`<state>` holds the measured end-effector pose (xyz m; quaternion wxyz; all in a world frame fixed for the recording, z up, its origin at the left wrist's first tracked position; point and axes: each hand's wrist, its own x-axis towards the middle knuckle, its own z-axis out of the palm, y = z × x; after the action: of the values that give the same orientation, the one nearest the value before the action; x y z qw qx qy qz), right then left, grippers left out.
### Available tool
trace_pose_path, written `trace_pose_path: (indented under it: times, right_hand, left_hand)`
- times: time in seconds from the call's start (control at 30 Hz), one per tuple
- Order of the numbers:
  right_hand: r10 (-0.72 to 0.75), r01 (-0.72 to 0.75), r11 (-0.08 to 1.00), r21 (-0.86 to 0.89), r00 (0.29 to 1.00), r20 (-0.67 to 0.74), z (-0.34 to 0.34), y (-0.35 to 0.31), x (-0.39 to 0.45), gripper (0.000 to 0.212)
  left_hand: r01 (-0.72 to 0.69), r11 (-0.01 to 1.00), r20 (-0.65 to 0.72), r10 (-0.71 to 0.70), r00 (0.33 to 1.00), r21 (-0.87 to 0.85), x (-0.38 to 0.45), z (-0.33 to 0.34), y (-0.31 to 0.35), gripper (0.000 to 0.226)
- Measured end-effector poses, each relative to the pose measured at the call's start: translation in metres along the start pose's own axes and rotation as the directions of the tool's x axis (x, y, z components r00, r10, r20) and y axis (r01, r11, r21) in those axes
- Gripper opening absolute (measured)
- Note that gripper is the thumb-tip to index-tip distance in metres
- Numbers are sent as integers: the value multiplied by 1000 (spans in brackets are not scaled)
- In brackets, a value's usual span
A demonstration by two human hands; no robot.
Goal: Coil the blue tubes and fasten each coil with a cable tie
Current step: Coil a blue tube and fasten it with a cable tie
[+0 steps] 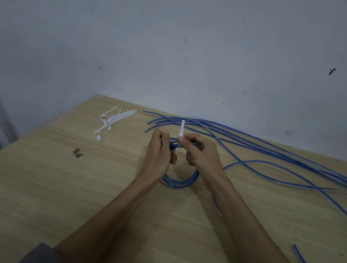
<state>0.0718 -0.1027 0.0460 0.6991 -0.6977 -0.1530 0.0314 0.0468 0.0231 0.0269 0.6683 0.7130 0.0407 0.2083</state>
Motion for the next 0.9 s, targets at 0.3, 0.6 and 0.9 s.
trace_pose_path:
  times: [0.3, 0.6, 0.9]
  right_hand:
    - [-41, 40, 998, -50, 999, -18, 3, 4, 2, 20]
    - [-79, 72, 994, -85, 993, -87, -2, 6, 6, 15]
    - [-177, 170, 941, -292, 984, 4, 1, 15, 4, 15]
  left_hand:
    - [-182, 953, 19, 183, 983, 240, 1, -6, -3, 36]
    - [-48, 995, 263, 23, 965, 89, 5, -9, -1, 33]
    - [-24, 991, 171, 1, 985, 129, 6, -14, 2, 28]
